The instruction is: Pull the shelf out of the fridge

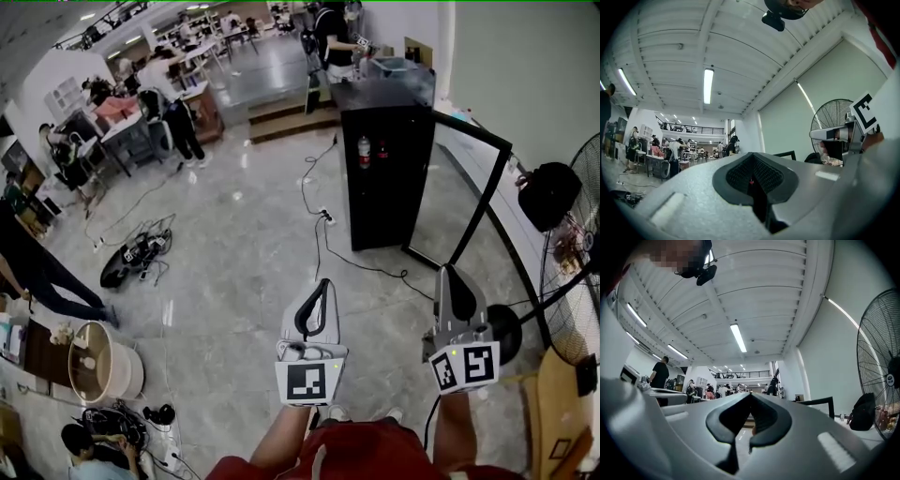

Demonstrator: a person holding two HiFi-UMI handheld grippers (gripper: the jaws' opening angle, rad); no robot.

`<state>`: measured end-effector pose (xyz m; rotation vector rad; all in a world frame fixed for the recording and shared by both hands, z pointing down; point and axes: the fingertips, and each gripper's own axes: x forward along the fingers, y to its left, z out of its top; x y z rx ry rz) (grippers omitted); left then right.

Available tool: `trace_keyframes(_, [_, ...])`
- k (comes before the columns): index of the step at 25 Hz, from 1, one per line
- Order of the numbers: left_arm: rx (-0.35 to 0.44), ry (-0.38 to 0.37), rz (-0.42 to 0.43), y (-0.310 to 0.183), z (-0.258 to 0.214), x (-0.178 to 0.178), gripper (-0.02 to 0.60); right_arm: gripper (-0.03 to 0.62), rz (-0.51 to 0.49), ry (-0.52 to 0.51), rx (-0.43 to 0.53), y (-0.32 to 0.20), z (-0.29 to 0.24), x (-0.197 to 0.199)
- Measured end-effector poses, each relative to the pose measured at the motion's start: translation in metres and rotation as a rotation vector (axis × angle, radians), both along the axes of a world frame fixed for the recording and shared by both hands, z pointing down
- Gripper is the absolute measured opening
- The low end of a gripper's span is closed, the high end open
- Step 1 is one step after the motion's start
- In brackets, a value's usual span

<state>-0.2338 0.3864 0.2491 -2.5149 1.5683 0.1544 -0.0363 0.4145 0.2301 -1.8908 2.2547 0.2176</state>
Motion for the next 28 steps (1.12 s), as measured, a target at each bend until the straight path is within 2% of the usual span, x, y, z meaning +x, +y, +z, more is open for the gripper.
trace_keyframes(8, [-0.021, -0.012, 0.022, -0.013, 0.021, -0.036, 0.005, -0.002, 0.023, -0.027, -0.026, -0.010, 0.022, -0.039])
trace_keyframes(15, [-0.039, -0.022, 0.046, -0.031, 0.039, -0.042, 0.005, -0.002, 0.049, -0.031, -0.068, -0.024, 0.045, -0.047])
trace_keyframes(21, [-0.043, -0.041, 0.055, -0.059, 0.049, -0.026, 0.005, -0.002, 0.047, -0.033, -0.073, -0.055, 0.054, -0.036])
trace_keyframes(25, [-0.072, -0.034, 0.040, -0.089, 0.055, -0.003, 0.005, -0.002, 0.031, -0.037, -0.067, -0.088, 0.057, -0.016])
trace_keyframes(28, [-0.059, -0.050, 0.037, -0.117, 0.054, 0.023, 0.005, -0.002, 0.023, -0.042, -0.068, -0.118, 0.058, 0.008])
